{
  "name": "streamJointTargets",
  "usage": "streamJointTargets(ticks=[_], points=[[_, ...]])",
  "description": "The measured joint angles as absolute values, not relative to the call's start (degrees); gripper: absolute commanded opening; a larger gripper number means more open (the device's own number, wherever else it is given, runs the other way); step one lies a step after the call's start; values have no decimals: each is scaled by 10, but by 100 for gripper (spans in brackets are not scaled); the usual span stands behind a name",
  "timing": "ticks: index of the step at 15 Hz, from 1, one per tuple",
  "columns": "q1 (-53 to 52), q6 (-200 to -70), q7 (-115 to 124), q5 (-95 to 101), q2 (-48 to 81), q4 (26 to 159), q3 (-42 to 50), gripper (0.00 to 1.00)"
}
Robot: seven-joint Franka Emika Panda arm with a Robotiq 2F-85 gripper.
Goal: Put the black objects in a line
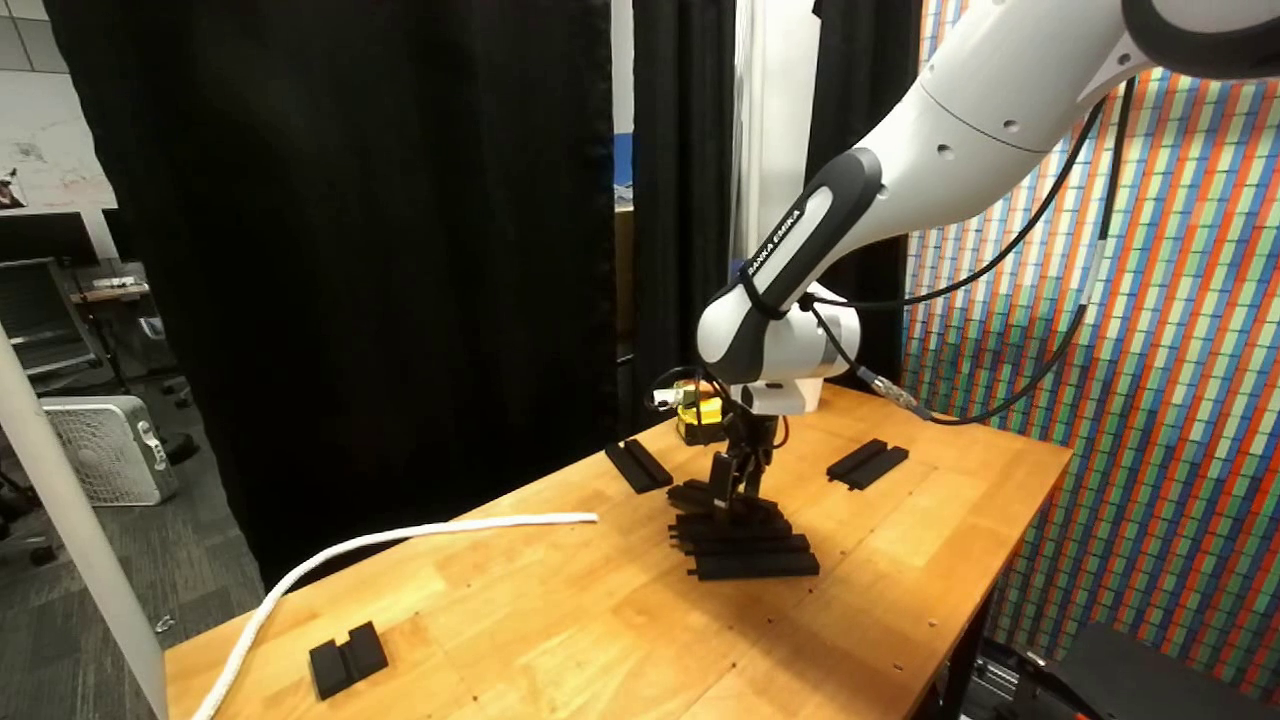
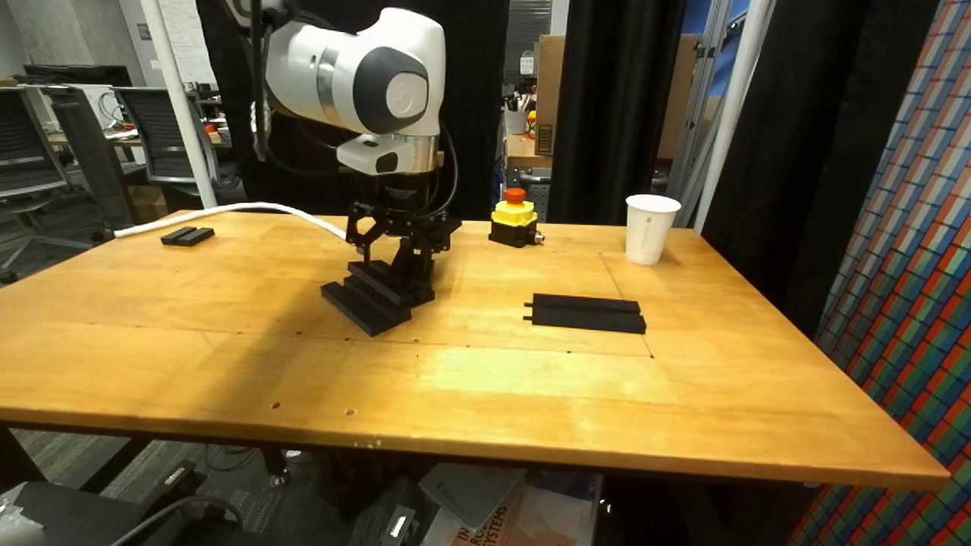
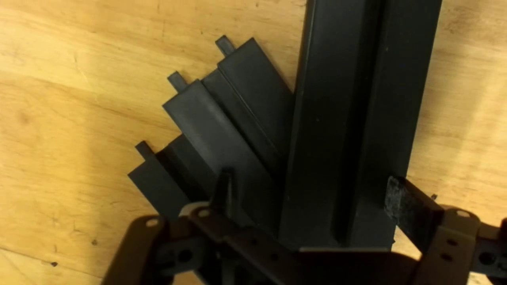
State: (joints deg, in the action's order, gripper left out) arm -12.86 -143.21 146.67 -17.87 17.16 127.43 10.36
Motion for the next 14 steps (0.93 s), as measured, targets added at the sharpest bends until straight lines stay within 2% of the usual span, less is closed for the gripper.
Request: streamJointTargets(ticks=[5,14], points=[[-96,-1432,1467,-159,178,1263,71,100],[-95,-1422,1498,-83,178,1246,65,100]])
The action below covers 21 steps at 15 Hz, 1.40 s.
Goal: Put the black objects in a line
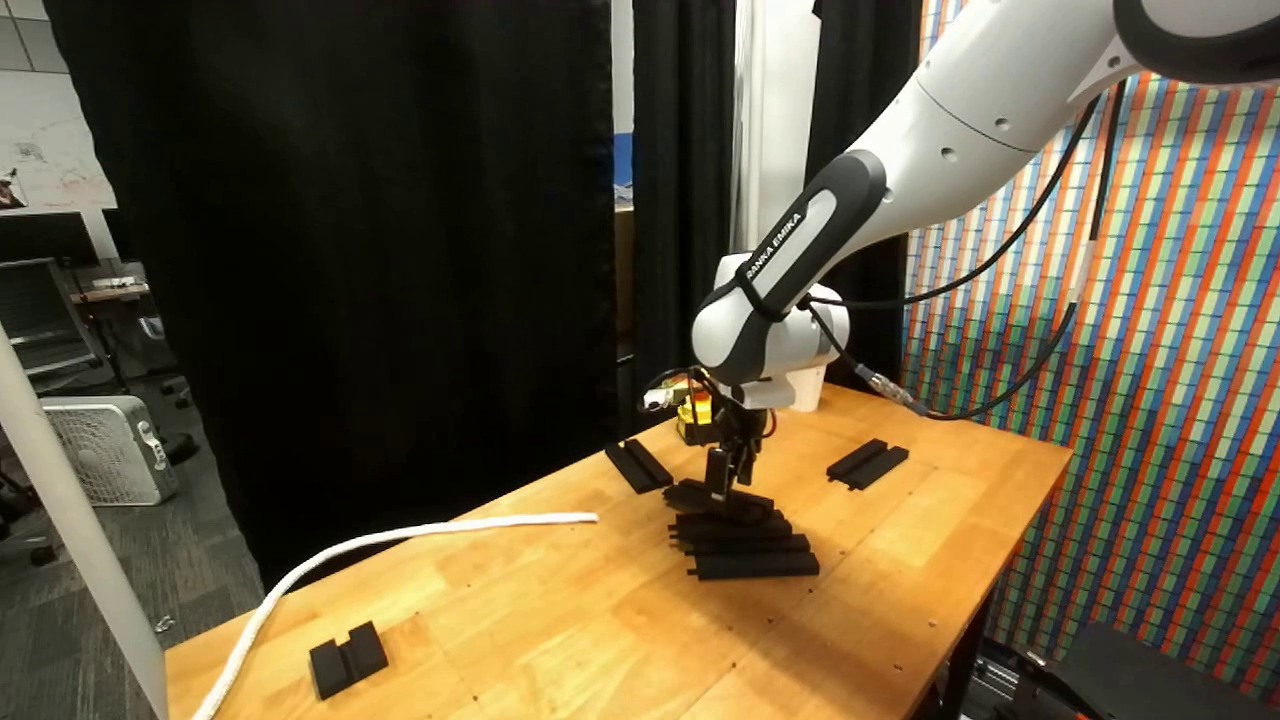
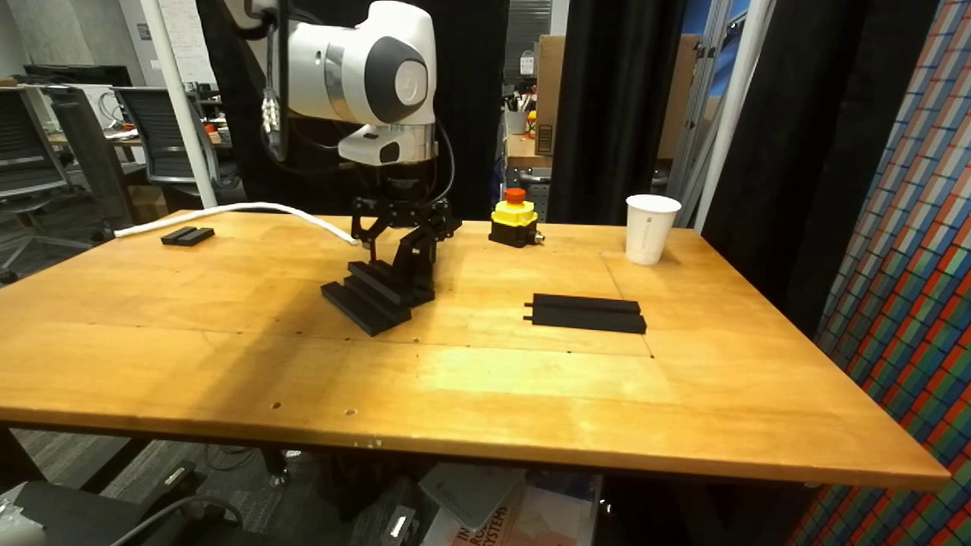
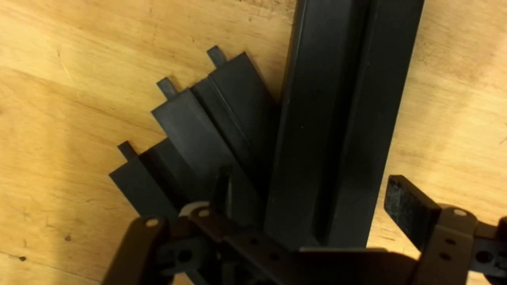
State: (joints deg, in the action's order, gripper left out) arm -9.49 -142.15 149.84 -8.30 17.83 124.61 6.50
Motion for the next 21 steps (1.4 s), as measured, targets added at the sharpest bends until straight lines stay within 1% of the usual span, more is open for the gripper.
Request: streamJointTargets(ticks=[17,18,19,20,21], points=[[-64,-1415,1488,-97,208,1229,41,100],[-64,-1416,1486,-100,210,1228,40,95],[-63,-1416,1482,-104,211,1227,40,74],[-62,-1415,1477,-107,212,1226,39,70],[-61,-1415,1472,-109,212,1225,38,70]])
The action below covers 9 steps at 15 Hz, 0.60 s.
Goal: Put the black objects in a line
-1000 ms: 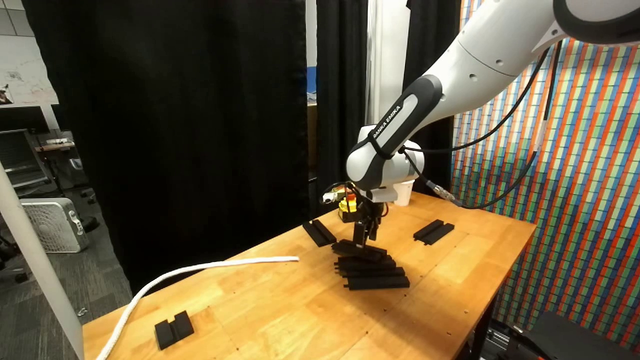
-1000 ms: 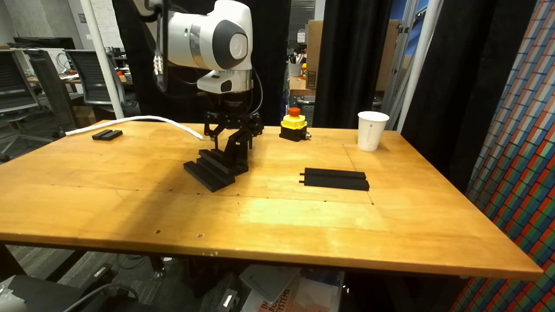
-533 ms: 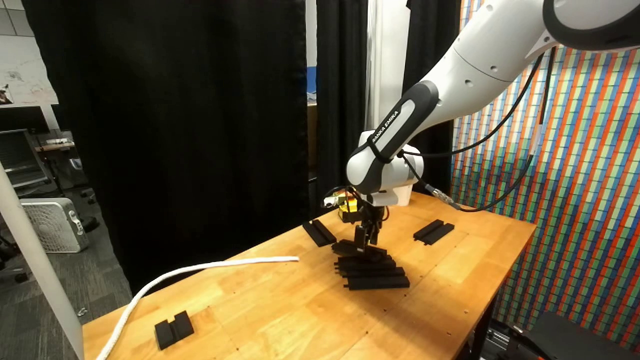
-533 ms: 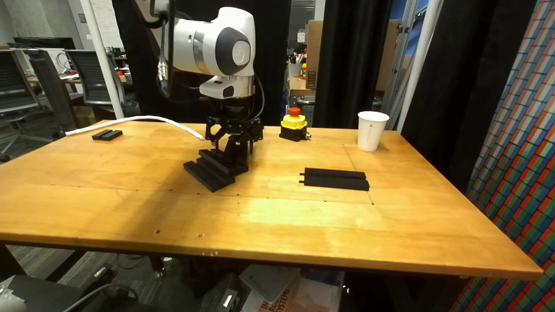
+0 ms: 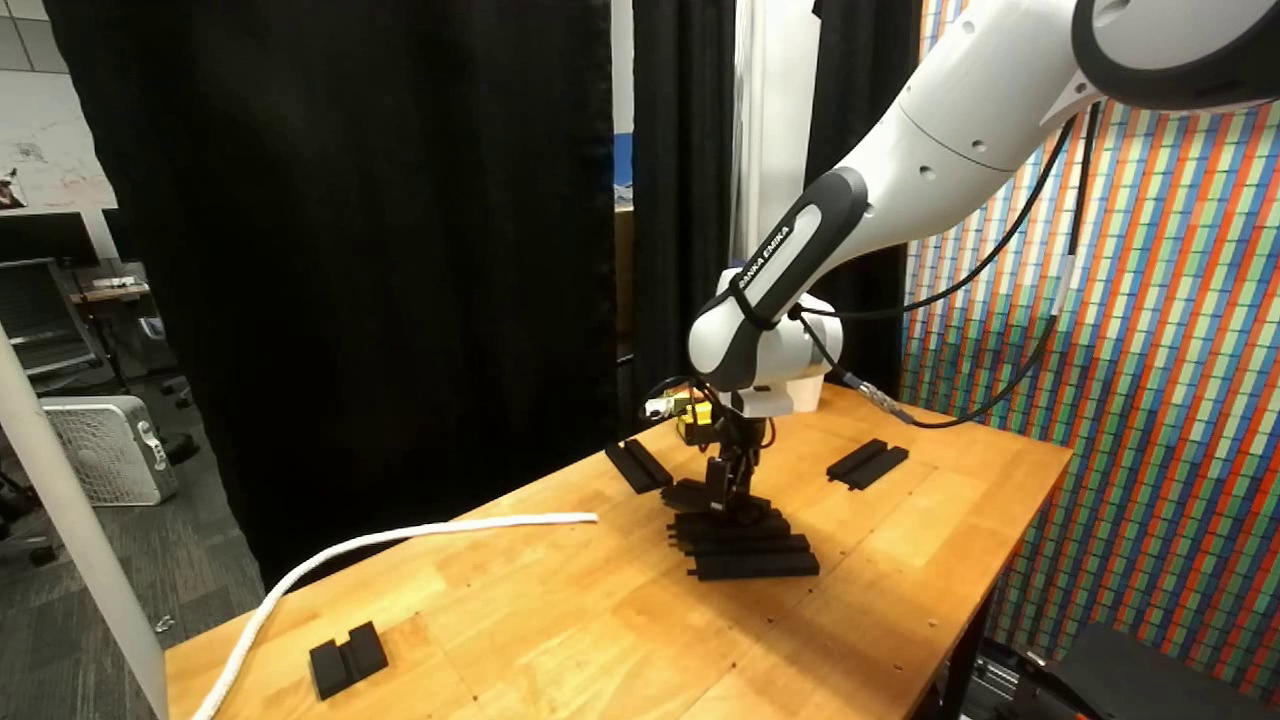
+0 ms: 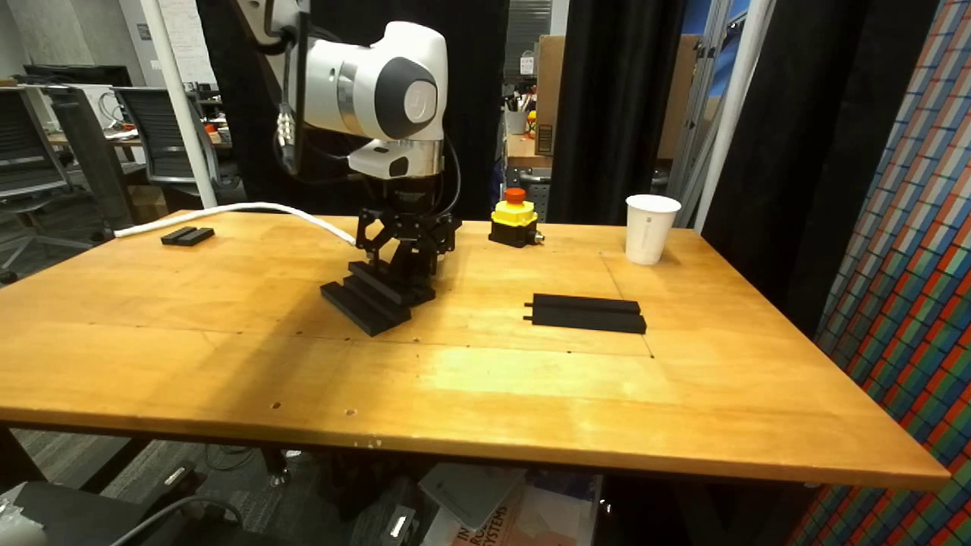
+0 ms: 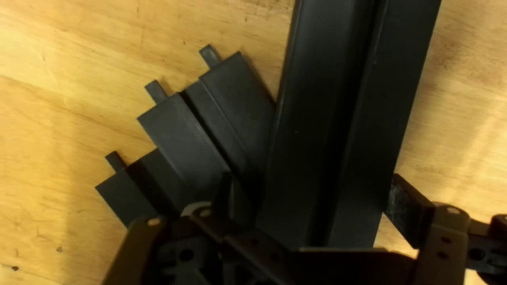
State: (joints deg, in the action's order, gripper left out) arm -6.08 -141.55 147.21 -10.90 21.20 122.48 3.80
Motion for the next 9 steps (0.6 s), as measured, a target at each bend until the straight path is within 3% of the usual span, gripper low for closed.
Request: streamJointTargets(ticks=[3,9], points=[[-60,-1416,1459,-110,213,1222,36,46],[-59,-1436,1371,-108,212,1220,26,45]])
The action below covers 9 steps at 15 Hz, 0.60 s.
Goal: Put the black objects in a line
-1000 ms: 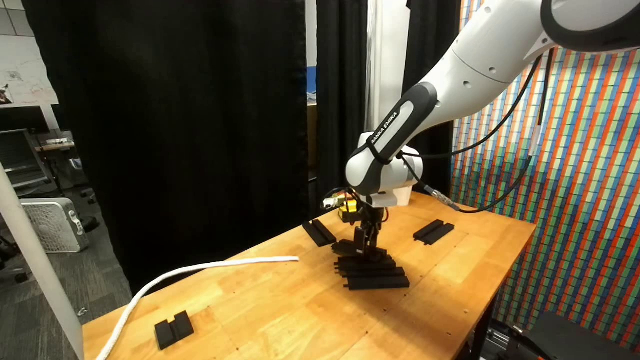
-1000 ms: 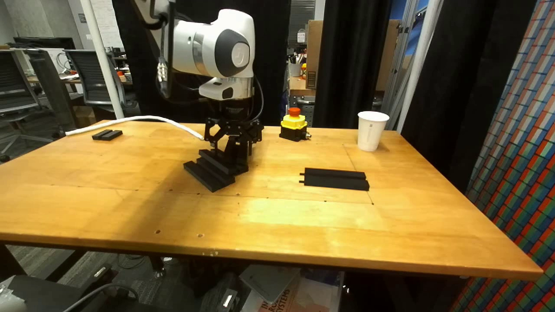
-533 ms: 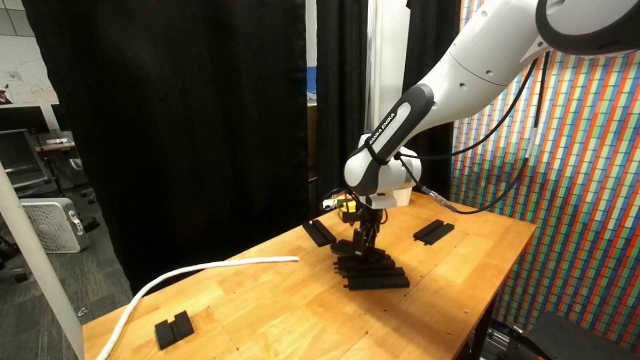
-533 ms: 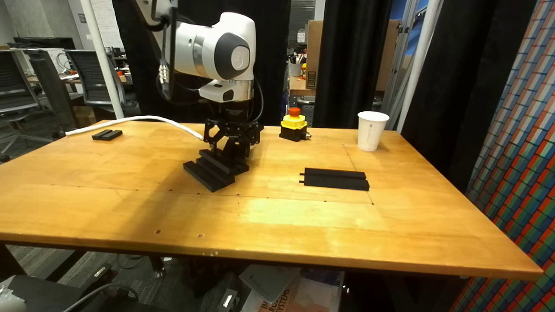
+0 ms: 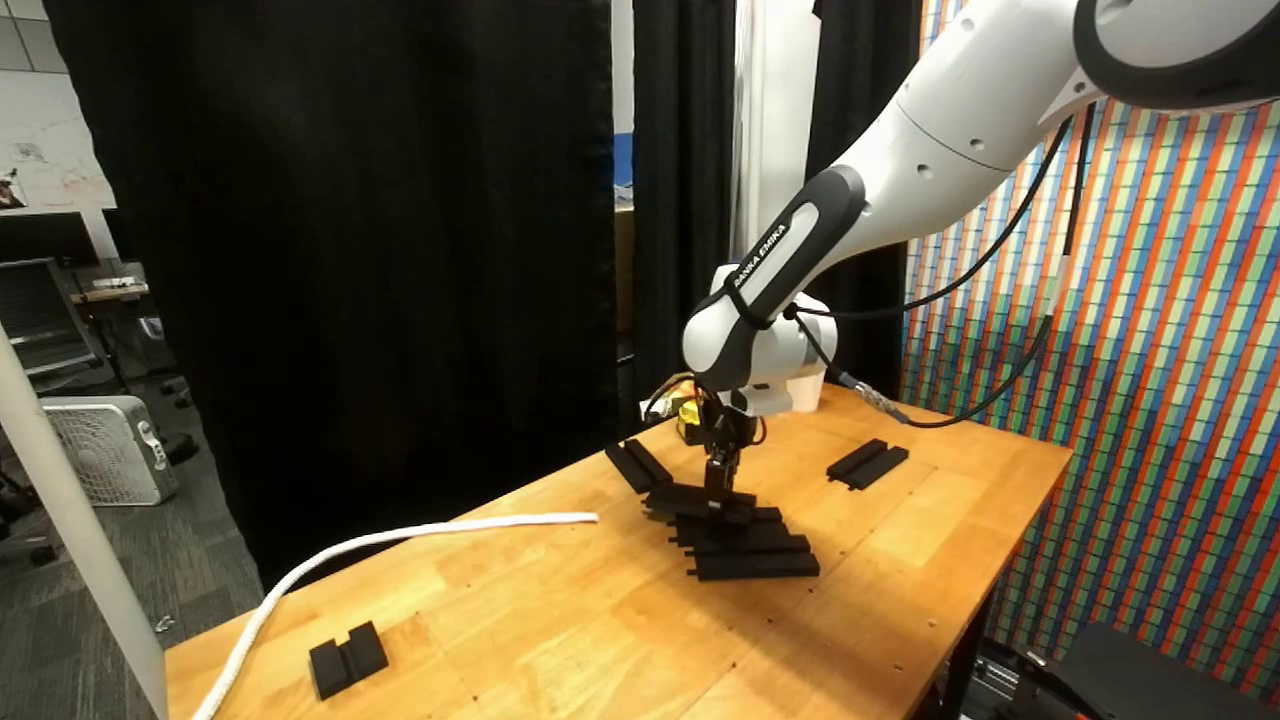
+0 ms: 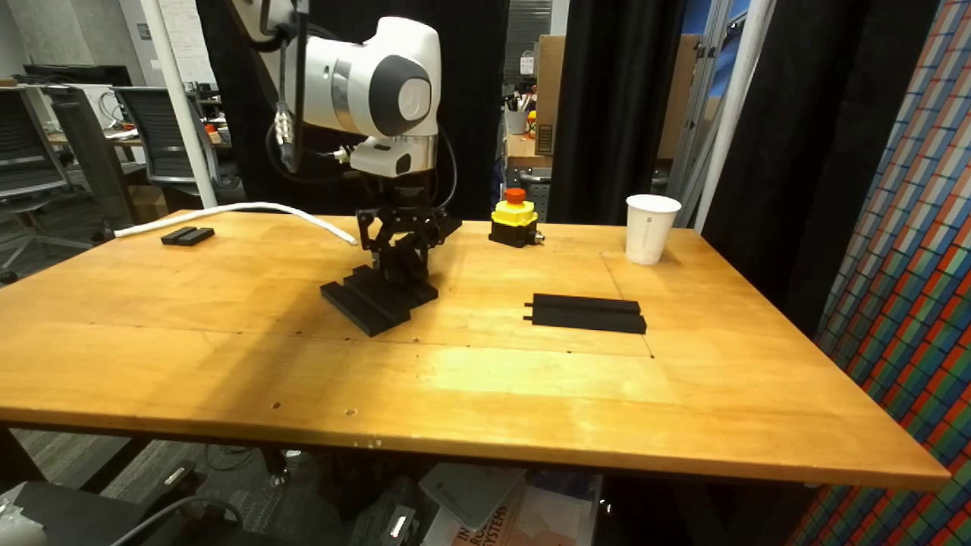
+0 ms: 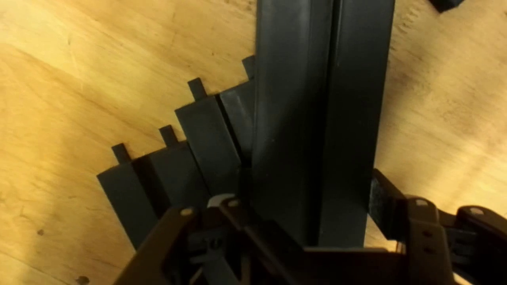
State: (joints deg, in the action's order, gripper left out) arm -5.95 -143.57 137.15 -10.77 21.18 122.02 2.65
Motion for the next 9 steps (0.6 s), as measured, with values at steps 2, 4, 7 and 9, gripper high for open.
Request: streamJointTargets(ticks=[2,4,7,9], points=[[-58,-1439,1313,-106,208,1221,26,45],[-51,-1439,1248,-103,201,1225,26,45],[-25,-1439,1130,-102,181,1244,27,45],[-2,-1440,1044,-102,165,1263,28,45]])
